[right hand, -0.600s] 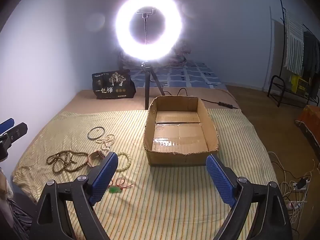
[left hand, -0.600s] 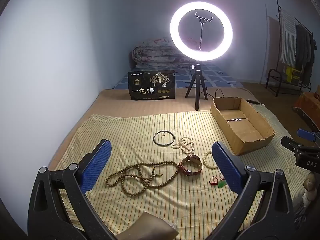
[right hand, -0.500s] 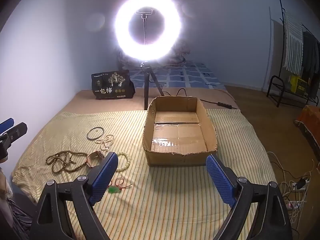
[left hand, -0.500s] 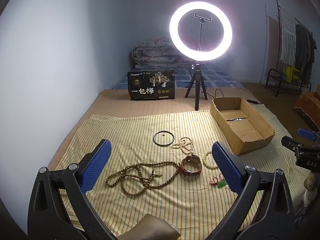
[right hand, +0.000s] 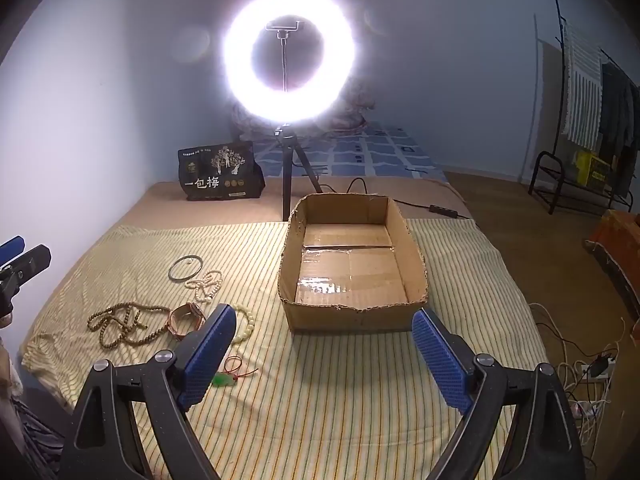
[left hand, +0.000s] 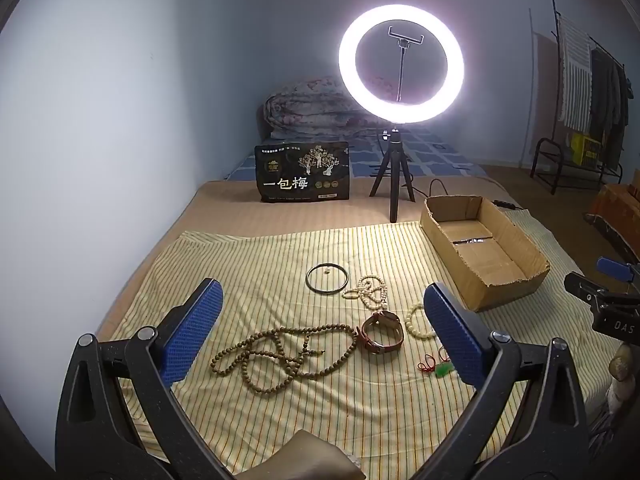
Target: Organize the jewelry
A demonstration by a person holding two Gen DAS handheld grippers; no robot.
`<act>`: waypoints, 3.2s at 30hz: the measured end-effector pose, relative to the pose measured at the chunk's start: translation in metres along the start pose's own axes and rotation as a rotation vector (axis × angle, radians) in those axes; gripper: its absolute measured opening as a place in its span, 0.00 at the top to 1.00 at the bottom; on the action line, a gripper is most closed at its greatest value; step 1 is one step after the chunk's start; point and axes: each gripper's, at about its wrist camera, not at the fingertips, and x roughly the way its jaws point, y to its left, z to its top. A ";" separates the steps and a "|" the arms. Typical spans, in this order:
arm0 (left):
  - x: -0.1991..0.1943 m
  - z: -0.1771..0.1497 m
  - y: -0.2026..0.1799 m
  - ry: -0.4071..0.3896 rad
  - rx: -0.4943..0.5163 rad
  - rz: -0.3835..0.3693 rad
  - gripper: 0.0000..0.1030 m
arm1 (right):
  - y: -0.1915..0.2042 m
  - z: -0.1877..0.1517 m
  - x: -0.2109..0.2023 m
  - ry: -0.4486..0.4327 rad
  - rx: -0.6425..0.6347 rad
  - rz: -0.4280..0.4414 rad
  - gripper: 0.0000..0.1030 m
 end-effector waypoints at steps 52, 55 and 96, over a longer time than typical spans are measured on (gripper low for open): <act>0.000 0.000 0.000 -0.006 0.000 0.000 0.01 | 0.003 -0.001 0.001 0.000 -0.002 -0.001 0.11; 0.000 0.000 0.000 -0.004 0.000 -0.001 0.01 | 0.005 -0.003 0.001 0.003 -0.004 0.001 0.11; 0.050 -0.018 0.050 0.220 -0.073 -0.038 0.08 | 0.039 -0.029 0.061 0.262 -0.128 0.206 0.16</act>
